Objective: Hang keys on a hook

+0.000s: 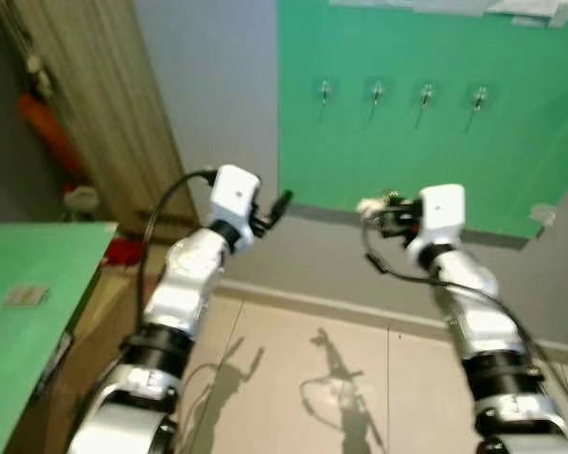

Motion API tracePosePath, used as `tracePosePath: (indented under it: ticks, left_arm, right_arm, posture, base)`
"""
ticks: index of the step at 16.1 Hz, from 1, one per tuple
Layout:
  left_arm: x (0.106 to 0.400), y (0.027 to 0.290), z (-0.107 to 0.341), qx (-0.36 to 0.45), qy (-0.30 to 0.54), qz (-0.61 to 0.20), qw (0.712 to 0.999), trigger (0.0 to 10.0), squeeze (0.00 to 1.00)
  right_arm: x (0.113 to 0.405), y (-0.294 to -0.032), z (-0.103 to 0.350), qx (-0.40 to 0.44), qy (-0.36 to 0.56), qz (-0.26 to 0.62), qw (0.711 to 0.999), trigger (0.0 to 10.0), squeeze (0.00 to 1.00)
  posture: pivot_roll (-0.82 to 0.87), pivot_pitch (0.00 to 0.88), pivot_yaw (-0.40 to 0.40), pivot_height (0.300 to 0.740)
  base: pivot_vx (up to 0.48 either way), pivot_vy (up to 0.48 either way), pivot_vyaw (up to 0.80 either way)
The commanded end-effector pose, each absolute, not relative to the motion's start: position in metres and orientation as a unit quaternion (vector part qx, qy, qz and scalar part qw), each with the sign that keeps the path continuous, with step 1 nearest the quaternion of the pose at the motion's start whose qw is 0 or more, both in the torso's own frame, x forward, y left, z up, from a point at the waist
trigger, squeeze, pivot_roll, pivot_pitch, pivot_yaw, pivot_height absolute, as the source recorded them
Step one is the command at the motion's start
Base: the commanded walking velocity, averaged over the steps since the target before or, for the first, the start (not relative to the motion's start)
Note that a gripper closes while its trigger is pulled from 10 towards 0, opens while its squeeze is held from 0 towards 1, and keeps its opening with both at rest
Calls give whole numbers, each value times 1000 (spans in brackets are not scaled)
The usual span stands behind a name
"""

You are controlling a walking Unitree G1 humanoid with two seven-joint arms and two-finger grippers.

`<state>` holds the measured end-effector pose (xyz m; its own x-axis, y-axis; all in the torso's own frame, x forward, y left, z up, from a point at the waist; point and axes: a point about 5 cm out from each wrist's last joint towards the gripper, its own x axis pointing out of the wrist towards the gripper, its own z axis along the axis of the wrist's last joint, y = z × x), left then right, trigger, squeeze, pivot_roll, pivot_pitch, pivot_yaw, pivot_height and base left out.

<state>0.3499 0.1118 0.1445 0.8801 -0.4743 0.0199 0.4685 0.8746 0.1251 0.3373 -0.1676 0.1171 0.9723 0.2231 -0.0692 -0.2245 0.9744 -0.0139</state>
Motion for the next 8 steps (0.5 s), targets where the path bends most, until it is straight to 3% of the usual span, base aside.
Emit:
tracePosePath:
  ticks: [1, 2, 8]
  left_arm:
    - [352, 106, 151, 49, -32, -250, 966, 10000, 0]
    - [352, 106, 151, 48, -32, -251, 966, 10000, 0]
    - [350, 103, 151, 86, -43, -260, 961, 10000, 0]
  right_arm:
    - [336, -175, 118, -13, 33, 105, 994, 0, 0]
    - [335, -173, 116, -12, 38, 110, 993, 0, 0]
    - [333, -170, 114, -11, 40, 118, 992, 0, 0]
  posture:
    - [-35, 0, 68, 740]
    - [-35, 0, 70, 740]
    - [-35, 0, 69, 740]
  base:
    - [364, 311, 0]
    - [364, 315, 0]
    - [472, 0, 0]
